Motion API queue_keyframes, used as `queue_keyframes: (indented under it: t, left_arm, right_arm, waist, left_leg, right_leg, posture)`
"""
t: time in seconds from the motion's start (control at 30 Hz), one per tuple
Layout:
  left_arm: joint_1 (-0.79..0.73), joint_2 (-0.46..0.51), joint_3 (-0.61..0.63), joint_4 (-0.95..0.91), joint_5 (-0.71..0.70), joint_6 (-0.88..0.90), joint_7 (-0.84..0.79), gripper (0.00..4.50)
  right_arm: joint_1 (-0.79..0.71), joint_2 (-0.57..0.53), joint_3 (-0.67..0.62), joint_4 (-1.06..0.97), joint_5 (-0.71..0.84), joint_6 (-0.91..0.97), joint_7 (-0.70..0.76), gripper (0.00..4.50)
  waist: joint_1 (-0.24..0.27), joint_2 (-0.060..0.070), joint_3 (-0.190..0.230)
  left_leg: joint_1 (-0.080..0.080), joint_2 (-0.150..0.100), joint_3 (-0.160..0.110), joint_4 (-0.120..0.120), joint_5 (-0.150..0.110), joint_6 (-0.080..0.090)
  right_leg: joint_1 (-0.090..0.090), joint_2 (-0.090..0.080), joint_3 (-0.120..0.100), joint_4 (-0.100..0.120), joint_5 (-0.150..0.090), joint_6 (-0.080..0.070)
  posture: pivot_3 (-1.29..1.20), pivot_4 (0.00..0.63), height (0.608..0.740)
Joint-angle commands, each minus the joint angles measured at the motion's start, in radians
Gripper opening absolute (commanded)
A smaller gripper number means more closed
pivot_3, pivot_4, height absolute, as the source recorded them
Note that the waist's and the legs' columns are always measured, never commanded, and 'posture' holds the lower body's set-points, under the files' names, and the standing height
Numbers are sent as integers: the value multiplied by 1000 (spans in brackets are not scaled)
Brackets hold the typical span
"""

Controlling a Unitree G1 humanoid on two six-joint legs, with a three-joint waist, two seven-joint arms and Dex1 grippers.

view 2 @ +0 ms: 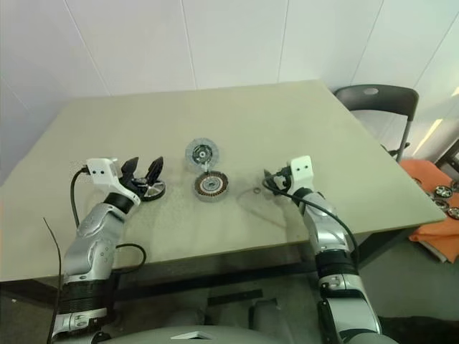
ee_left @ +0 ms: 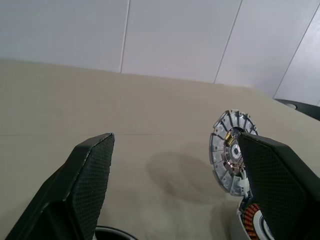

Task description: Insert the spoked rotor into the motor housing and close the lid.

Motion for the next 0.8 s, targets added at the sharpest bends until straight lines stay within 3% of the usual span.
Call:
queue_keyframes:
  t: [0.03, 0.8]
  left_arm:
    - [-29, 3, 2, -4, 5, -28, -6, 4184]
    - [-22, 23, 3, -16, 1, -2, -17, 4184]
  right_arm:
    - [-29, -11, -15, -37, 0, -16, -6, 4439]
    - [-15, 12, -6, -49, 1, -18, -17, 4439]
  waist:
    - [1, 0, 0]
    - [3, 0, 0]
  left_leg:
    - [0, 0, 0, 0, 0, 0]
    - [0, 0, -1, 0, 0, 0]
  right_leg:
    - [0, 0, 0, 0, 0, 0]
    - [1, 0, 0, -2, 0, -1]
  posture:
    - [0, 0, 740]
    - [0, 0, 740]
